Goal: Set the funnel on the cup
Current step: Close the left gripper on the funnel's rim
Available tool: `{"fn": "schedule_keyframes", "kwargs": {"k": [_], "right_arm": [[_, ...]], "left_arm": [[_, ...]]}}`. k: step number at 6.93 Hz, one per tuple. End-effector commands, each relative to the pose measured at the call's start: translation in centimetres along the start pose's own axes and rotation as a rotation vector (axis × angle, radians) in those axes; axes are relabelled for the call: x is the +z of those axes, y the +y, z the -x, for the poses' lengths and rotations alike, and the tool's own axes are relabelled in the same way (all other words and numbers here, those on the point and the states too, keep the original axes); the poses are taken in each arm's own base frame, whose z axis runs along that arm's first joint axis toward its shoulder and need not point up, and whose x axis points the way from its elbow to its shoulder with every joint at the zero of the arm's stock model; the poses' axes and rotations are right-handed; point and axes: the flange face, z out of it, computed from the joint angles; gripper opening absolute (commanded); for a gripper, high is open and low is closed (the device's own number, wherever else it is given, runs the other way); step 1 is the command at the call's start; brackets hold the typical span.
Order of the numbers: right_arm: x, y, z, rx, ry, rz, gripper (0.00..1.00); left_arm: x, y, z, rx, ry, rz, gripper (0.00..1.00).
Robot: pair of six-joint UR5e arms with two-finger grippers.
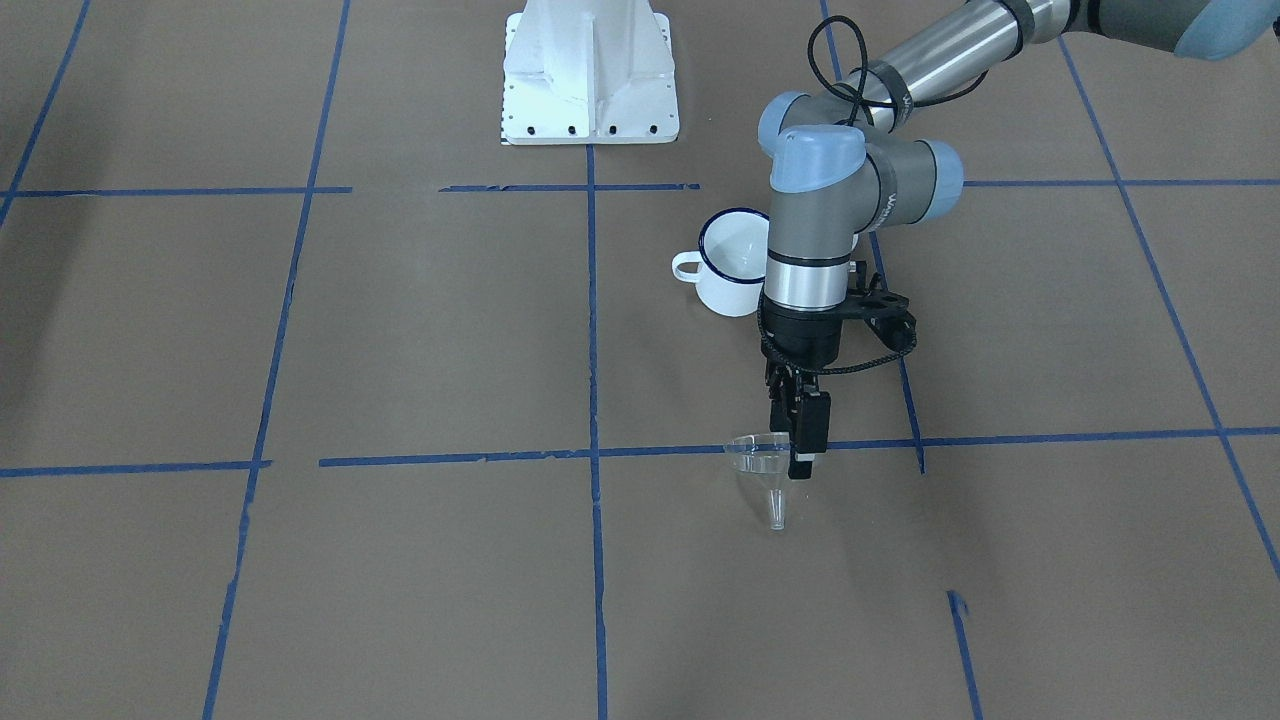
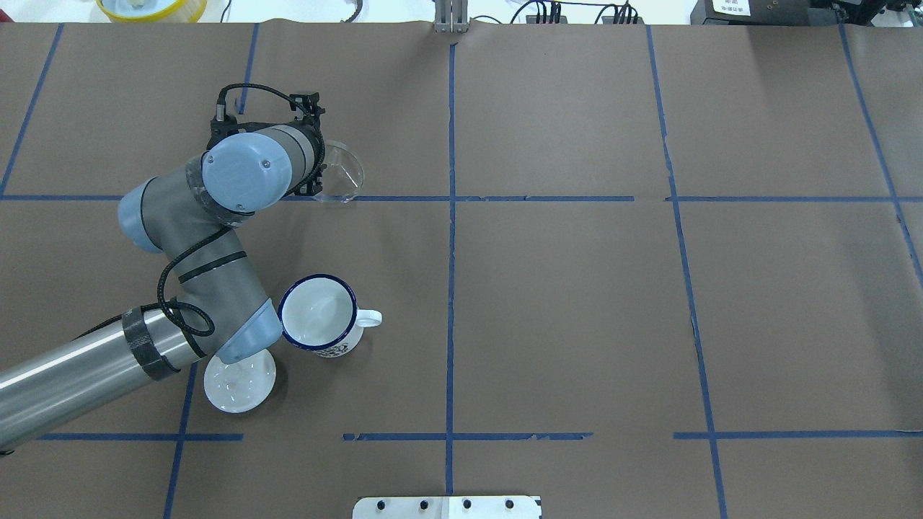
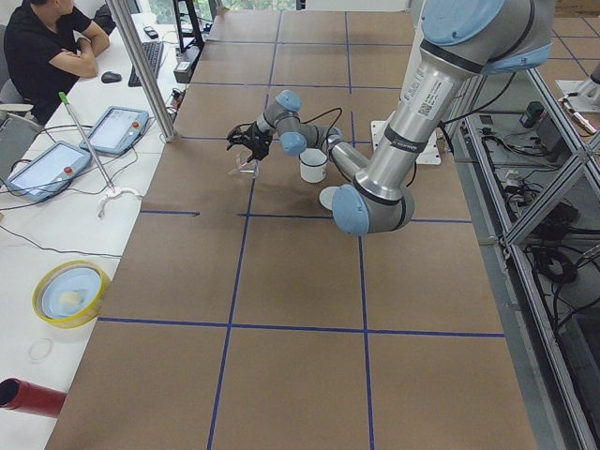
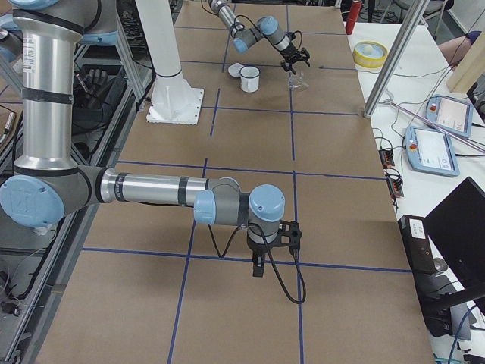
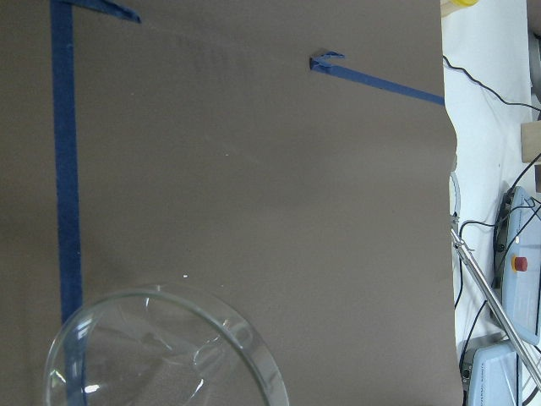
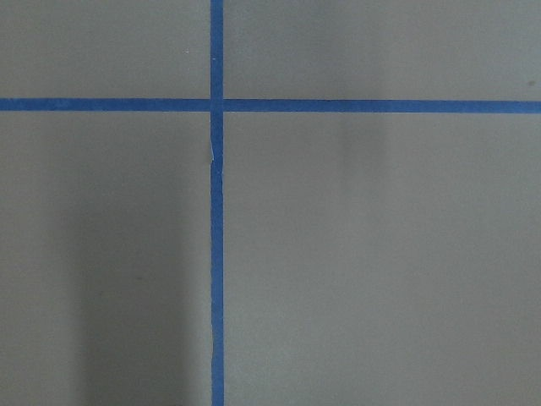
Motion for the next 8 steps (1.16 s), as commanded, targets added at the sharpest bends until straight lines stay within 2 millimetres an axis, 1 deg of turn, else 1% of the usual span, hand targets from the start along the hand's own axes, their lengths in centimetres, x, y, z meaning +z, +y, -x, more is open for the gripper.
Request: {"fn": "schedule_keyframes", "kwargs": {"k": [1,2,3,4,5,6,7,8], "right_arm": [[0.0,0.0,0.0,0.0,0.0,0.0,1.0],[0.0,0.0,0.0,0.0,0.0,0.0,1.0],[0.1,0.0,0.0,0.001,0.0,0.001,1.0],[0.0,0.0,0.0,0.0,0.0,0.0,1.0],[0.0,0.0,0.0,0.0,0.0,0.0,1.0],[0.0,0.0,0.0,0.0,0.0,0.0,1.0],[0.1,0.0,0.0,0.001,0.0,0.001,1.0],[0.0,0.0,0.0,0.0,0.0,0.0,1.0]], "left_arm": [[0.9,-0.2,0.2,0.011,0.028,0.021,0.79],[0.9,-0.1,0.3,0.011,0.026,0.021,0.73],[1.0,-0.3,0.4,0.011,0.025,0.018,0.62],[0.9,-0.1,0.4,0.011,0.025,0.022,0.55],[1.1,-0.2,1.1,0.015,0.017,0.018,0.55],[1.0,0.1,1.4,0.019,0.014,0.024,0.54],[0.8,0.1,1.3,0.02,0.016,0.027,0.47],[0.7,0.2,1.2,0.021,0.017,0.028,0.33]]}}
